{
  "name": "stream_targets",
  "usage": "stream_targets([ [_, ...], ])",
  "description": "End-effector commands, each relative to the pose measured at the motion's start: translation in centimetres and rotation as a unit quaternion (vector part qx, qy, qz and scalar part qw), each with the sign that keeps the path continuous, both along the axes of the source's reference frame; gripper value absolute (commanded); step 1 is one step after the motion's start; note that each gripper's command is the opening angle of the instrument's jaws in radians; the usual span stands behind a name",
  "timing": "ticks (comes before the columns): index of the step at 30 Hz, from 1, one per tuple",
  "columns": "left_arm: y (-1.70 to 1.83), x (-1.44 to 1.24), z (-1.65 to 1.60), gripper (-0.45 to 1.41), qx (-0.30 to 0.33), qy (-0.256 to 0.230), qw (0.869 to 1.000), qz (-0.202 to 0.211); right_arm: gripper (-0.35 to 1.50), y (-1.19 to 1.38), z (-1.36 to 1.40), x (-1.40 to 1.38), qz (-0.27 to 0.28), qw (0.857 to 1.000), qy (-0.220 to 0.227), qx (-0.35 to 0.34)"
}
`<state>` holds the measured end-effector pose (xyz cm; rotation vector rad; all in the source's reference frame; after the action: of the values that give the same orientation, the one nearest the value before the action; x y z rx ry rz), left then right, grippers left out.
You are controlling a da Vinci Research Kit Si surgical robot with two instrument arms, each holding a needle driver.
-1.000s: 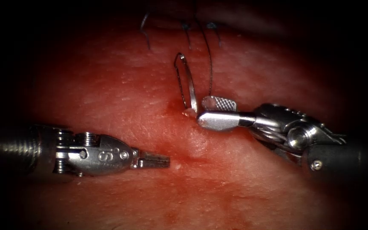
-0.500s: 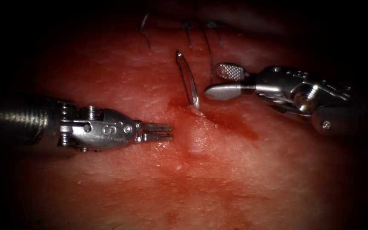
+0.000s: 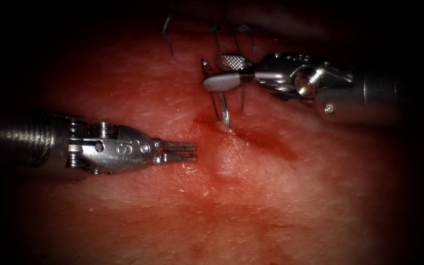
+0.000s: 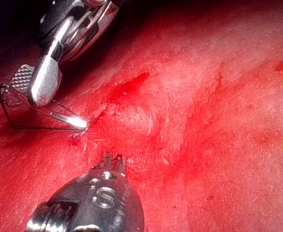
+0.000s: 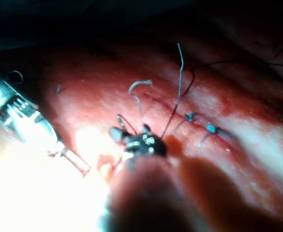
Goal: Wound Closure
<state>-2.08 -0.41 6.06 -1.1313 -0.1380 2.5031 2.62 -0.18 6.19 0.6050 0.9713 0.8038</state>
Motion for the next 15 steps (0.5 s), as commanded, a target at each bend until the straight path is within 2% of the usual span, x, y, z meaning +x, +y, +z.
stream_targets([
  [1, 0.0, -0.06, 0.05, -0.16, 0.0, -0.001, 1.0, 0.001, 1.35, 0.02, 0.03, 0.08, -0.005, 1.0, -0.004, 0.0],
  [3, -0.01, -0.06, 0.05, -0.18, 0.0, -0.001, 1.0, 0.0, 1.32, 0.02, 0.04, 0.08, -0.011, 1.0, -0.012, 0.002],
  [5, -0.02, -0.07, 0.05, -0.18, 0.0, -0.002, 1.0, 0.001, 1.13, 0.01, 0.04, 0.08, -0.019, 1.0, -0.021, 0.005],
  [6, -0.02, -0.07, 0.05, -0.18, 0.0, -0.002, 1.0, 0.001, 0.91, 0.01, 0.04, 0.08, -0.022, 0.999, -0.024, 0.006],
  [7, -0.03, -0.08, 0.05, -0.18, 0.0, -0.003, 1.0, 0.001, 0.61, 0.01, 0.04, 0.08, -0.023, 0.999, -0.028, 0.01],
  [8, -0.03, -0.08, 0.05, -0.18, 0.0, -0.002, 1.0, 0.001, 0.17, 0.01, 0.04, 0.07, -0.026, 0.999, -0.031, 0.011],
  [9, -0.03, -0.08, 0.05, -0.18, 0.0, -0.002, 1.0, 0.001, -0.35, 0.01, 0.03, 0.06, -0.025, 0.999, -0.035, 0.013],
  [11, -0.04, -0.08, 0.05, -0.18, 0.0, -0.002, 1.0, 0.001, -0.35, 0.02, 0.02, 0.05, 0.013, 0.996, -0.059, 0.061],
  [13, -0.04, -0.08, 0.05, -0.2, 0.0, -0.003, 1.0, 0.002, -0.35, 0.05, 0.02, 0.03, 0.029, 0.995, -0.071, 0.068],
  [15, -0.04, -0.08, 0.05, -0.2, 0.0, -0.003, 1.0, 0.002, -0.35, 0.03, 0.01, -0.01, 0.042, 0.995, -0.064, 0.061],
])
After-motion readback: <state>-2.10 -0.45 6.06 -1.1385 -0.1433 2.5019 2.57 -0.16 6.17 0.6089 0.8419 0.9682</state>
